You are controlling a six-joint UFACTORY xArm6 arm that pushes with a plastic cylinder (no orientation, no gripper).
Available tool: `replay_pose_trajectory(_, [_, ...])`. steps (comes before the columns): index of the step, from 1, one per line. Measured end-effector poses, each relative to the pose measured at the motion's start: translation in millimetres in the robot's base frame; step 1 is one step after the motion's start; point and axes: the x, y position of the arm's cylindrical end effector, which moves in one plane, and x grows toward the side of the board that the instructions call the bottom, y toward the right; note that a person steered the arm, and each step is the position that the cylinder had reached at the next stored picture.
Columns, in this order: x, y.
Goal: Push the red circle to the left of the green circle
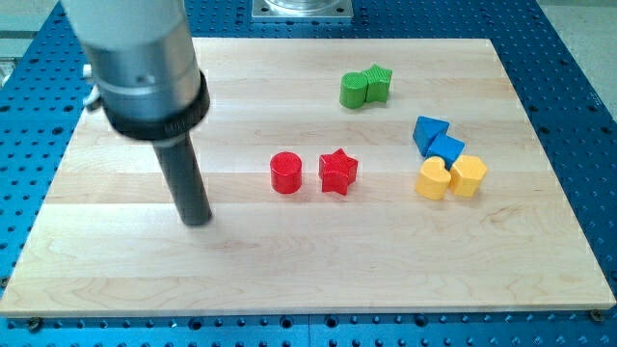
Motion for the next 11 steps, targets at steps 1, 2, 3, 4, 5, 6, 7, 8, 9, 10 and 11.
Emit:
replay_pose_trajectory(1, [-11,21])
replay_pose_trajectory(2, [-71,33])
replay_pose_trajectory(3, [-67,29])
replay_pose_trajectory(4, [-46,35])
replay_pose_trajectory(5, [-46,96])
replay_pose_trajectory(6, [-84,115])
replay_pose_trajectory(7, [-153,116])
replay_pose_trajectory(8, [-177,125])
replay_pose_trajectory(9, [-116,77])
replay_pose_trajectory(10, [-26,75])
replay_pose_trajectory(11, [-22,138])
